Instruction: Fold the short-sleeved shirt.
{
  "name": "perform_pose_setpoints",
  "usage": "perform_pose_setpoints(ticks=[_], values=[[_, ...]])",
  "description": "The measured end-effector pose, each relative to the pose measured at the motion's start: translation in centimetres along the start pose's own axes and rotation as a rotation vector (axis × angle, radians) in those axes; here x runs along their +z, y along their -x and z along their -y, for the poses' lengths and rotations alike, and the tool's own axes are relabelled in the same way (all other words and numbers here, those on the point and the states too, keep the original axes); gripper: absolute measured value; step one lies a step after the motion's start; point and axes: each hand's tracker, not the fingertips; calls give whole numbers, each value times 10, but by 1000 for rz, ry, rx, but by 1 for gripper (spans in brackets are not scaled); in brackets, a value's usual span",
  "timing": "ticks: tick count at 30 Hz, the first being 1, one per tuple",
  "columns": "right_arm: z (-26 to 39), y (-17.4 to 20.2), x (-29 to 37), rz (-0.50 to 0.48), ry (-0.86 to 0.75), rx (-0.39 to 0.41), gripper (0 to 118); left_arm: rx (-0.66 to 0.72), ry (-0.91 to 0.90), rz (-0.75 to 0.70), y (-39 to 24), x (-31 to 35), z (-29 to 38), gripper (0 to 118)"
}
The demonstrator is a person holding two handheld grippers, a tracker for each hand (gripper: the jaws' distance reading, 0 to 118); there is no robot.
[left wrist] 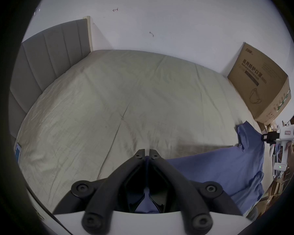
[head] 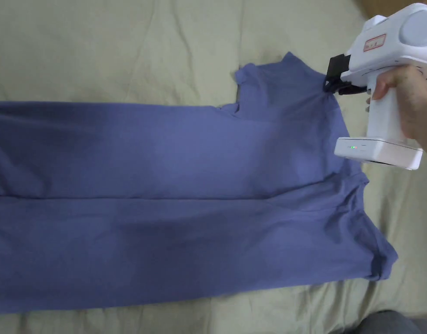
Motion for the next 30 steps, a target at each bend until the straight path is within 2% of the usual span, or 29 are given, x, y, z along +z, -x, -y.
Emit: perform_pose_setpoints(ticks=[4, 8, 17, 23, 25, 26, 27, 29, 30], values=[[11, -7, 64, -65, -96, 40, 1, 6, -41, 24, 6, 34, 5, 0], [41, -20, 119, -80, -161, 57, 1, 23, -76, 44, 16, 68, 22, 0], [148, -63, 174, -105, -196, -48, 1, 107, -64, 70, 40, 114, 102, 0], [218, -94, 157, -122, -129, -201, 1, 202, 25, 43, 50, 118, 168, 0], [236, -101, 150, -111, -102, -217, 1, 219, 86, 12, 53, 111, 186, 0], [246, -100, 155, -102, -88, -224, 1, 230, 110, 2, 53, 107, 195, 3], [252, -101, 152, -101, -77, -225, 1, 238, 130, -3, 54, 105, 202, 13], [262, -103, 150, -82, -53, -220, 7, 251, 175, -46, 58, 98, 211, 52], [265, -106, 147, -59, -53, -218, 17, 244, 168, -96, 61, 99, 212, 74]])
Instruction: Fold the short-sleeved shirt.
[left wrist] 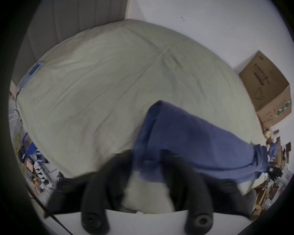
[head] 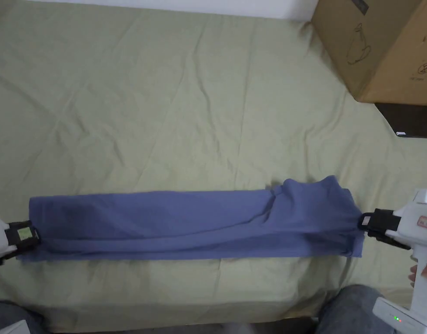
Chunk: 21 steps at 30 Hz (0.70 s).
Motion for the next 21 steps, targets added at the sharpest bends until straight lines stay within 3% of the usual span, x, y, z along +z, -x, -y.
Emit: perform_pose_setpoints(ticks=[1, 3, 4, 10, 12, 17, 19, 21], values=[[0, 0, 4, 43, -18, 24, 42, 6, -16, -21, 3, 2, -1, 93], [-8, 3, 16, 78, -62, 96, 88, 29, -87, -38, 8, 11, -9, 97], [-10, 11, 29, 91, -88, 128, 98, 31, -143, -37, 8, 21, -16, 97], [-37, 58, 88, 49, -411, 323, 99, -93, -535, 4, -33, 99, -41, 103], [-34, 81, 110, 42, -535, 377, 100, -165, -659, 4, -53, 117, -38, 110], [-12, 117, 130, 20, -750, 448, 101, -337, -872, -18, -95, 136, -14, 114], [-2, 126, 130, -9, -763, 444, 99, -378, -863, -7, -103, 132, -6, 106], [6, 133, 128, -28, -775, 427, 88, -400, -850, 37, -110, 130, 4, 81]])
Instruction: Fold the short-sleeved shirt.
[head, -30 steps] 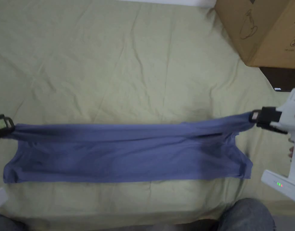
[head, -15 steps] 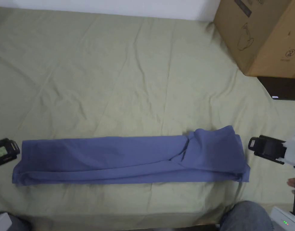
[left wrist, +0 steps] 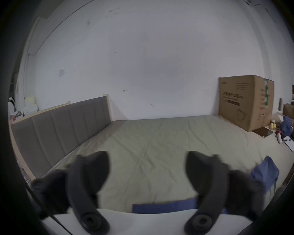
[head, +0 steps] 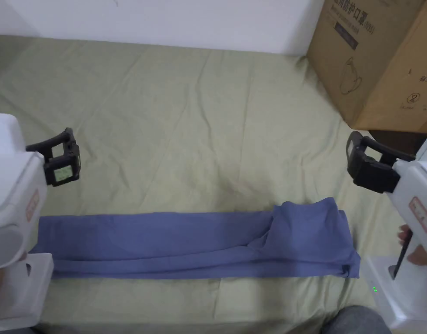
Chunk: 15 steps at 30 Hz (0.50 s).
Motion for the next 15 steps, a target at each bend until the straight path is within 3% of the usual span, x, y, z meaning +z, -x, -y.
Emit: perform_pose_setpoints(ticks=[2, 4, 15], values=[[6, 6, 3, -5, -21, -13, 49, -5, 15, 15, -4, -3, 7, 39], [9, 12, 4, -15, -23, -32, 0, 0, 23, 37, -9, -1, 14, 4], [19, 21, -2, -62, 26, -63, 0, 50, 55, 102, -7, -1, 21, 0]])
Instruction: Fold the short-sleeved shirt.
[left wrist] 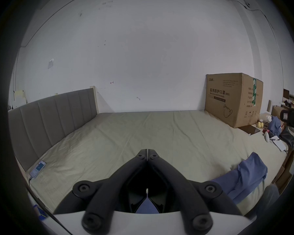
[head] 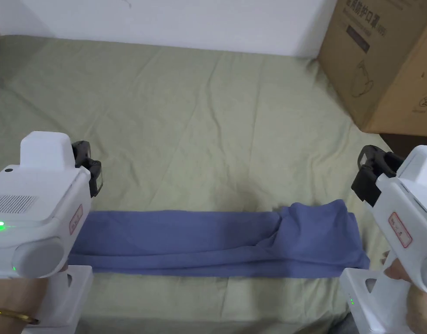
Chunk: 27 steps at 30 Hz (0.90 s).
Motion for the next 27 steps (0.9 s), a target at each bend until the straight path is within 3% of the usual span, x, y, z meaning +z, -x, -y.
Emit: perform_pose_setpoints(ticks=[6, 8, 9, 10, 11, 13, 19, 27], values=[[0, 3, -6, -20, 29, -2, 0, 144, 140, 51, 36, -28, -16, 0], [1, 5, -6, -23, 36, 6, 0, 236, 232, 99, 60, -45, -19, 21], [2, 6, -7, -19, 45, 19, 0, 276, 279, 124, 72, -53, -19, 40], [4, 7, -8, -9, 49, 33, 0, 297, 312, 138, 81, -60, -15, 72], [6, 9, -8, -6, 53, 42, 0, 305, 336, 142, 92, -67, -9, 92], [9, 9, -10, -3, 69, 38, 0, 338, 410, 164, 111, -79, 2, 116], [15, 14, -20, 7, 124, 44, 0, 621, 668, 312, 173, -110, 67, 117], [18, 22, -29, 10, 163, 78, 0, 847, 762, 271, 191, -109, 133, 117]])
